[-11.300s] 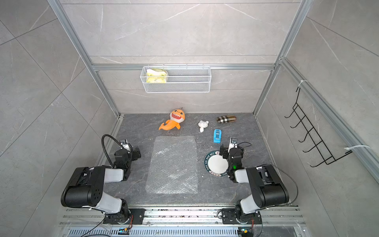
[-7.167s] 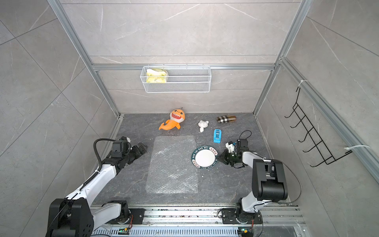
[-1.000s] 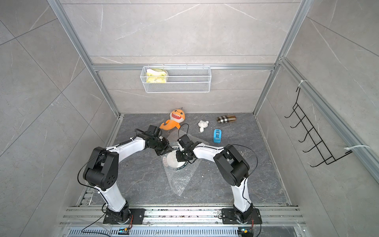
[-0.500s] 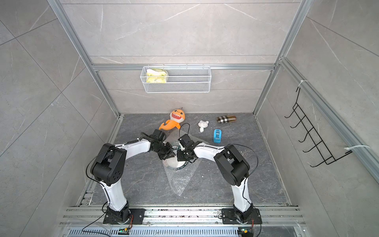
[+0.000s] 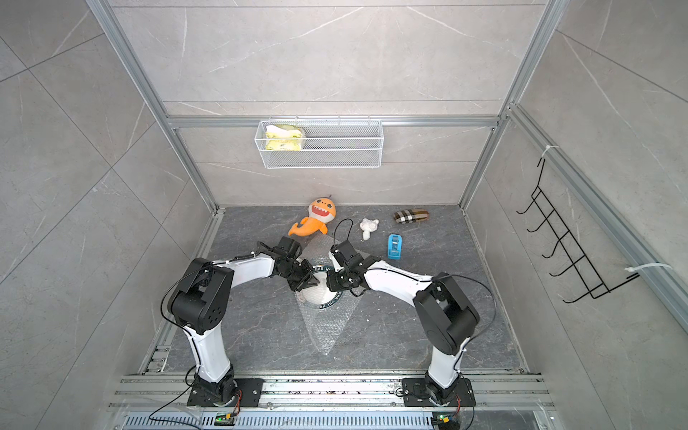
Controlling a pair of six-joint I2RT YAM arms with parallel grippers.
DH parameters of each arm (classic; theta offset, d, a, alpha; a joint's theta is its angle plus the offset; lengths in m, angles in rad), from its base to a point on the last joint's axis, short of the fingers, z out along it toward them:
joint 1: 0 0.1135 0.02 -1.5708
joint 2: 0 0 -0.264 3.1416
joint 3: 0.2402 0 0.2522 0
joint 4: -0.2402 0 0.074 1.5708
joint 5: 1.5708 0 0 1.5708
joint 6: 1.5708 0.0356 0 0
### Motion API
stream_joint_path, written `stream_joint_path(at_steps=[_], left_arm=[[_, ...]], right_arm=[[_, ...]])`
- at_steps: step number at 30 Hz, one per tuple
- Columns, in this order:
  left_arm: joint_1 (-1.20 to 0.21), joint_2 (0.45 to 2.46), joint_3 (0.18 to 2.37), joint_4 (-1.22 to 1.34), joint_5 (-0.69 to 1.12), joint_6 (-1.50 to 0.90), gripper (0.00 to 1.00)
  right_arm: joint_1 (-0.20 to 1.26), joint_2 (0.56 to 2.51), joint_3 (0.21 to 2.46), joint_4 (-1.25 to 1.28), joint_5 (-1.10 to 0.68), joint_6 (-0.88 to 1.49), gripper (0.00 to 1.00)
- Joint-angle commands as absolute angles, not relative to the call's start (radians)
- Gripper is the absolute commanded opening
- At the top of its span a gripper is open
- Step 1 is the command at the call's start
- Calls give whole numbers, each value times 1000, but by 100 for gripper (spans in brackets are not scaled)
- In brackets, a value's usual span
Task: Wrap dinner plates in bubble wrap
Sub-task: Wrap the plate in the bubble wrap.
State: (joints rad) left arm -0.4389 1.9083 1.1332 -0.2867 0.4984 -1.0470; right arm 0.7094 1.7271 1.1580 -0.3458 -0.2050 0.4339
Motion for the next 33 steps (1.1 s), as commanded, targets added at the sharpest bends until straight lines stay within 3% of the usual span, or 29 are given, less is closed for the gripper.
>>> stream_joint_path(at_steps=[1, 10, 18, 29, 31, 33], left_arm=[[-444, 1934, 1116, -290, 452, -1055, 15], [-445, 1936, 1096, -268, 444, -1062, 14], [-445, 1937, 1076, -259, 450, -1055, 14], [-444, 1946, 1061, -240, 466, -1060, 14], [-445, 1949, 1064, -240, 468, -1061, 14], [-444, 1952, 1066, -240, 471, -1062, 14]], right_arm=[[744, 1644, 1078, -464, -204, 365, 30], [1011, 1473, 907, -481, -96, 341, 47], [1199, 1580, 859, -303, 9, 290, 48], [1276, 1723, 897, -353, 96, 284, 48], [1293, 1741, 908, -386, 147, 298, 46], [1306, 1756, 916, -410, 196, 314, 38]])
